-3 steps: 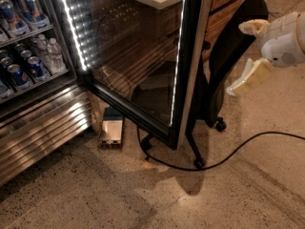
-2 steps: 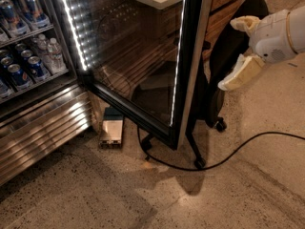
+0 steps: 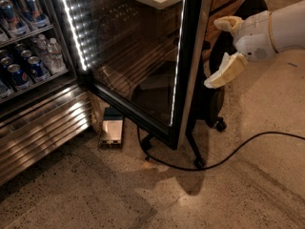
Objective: Close right fridge door
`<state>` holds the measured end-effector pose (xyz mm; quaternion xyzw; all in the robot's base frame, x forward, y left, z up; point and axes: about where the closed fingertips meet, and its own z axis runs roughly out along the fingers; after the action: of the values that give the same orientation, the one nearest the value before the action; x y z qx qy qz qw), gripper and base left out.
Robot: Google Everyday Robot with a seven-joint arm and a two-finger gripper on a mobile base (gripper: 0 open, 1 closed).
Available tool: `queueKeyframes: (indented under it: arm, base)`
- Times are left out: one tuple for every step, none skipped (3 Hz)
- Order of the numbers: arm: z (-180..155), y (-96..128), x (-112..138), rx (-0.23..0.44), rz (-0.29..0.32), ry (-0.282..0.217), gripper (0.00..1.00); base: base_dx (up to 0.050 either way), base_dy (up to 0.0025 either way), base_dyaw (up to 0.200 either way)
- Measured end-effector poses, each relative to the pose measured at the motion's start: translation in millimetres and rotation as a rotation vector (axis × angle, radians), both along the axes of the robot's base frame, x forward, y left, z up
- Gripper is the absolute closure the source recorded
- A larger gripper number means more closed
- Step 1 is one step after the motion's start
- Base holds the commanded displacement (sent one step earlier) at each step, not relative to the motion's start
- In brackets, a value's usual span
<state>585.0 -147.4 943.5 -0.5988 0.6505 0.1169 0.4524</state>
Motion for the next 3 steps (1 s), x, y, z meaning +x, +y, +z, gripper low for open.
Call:
queueKeyframes:
  arm:
    - [-4.3, 11.9, 3.9, 0.023, 0.030, 0.014, 0.00]
    - [-8.1, 21.0, 5.2, 0.035, 0.055, 0.028, 0.00]
    - [-13.1, 25.8, 6.0, 0.045, 0.071, 0.046, 0.00]
  base:
    - [0.000, 0.00000, 0.000]
    - [0.000, 0.00000, 0.000]
    - [0.000, 0.00000, 0.000]
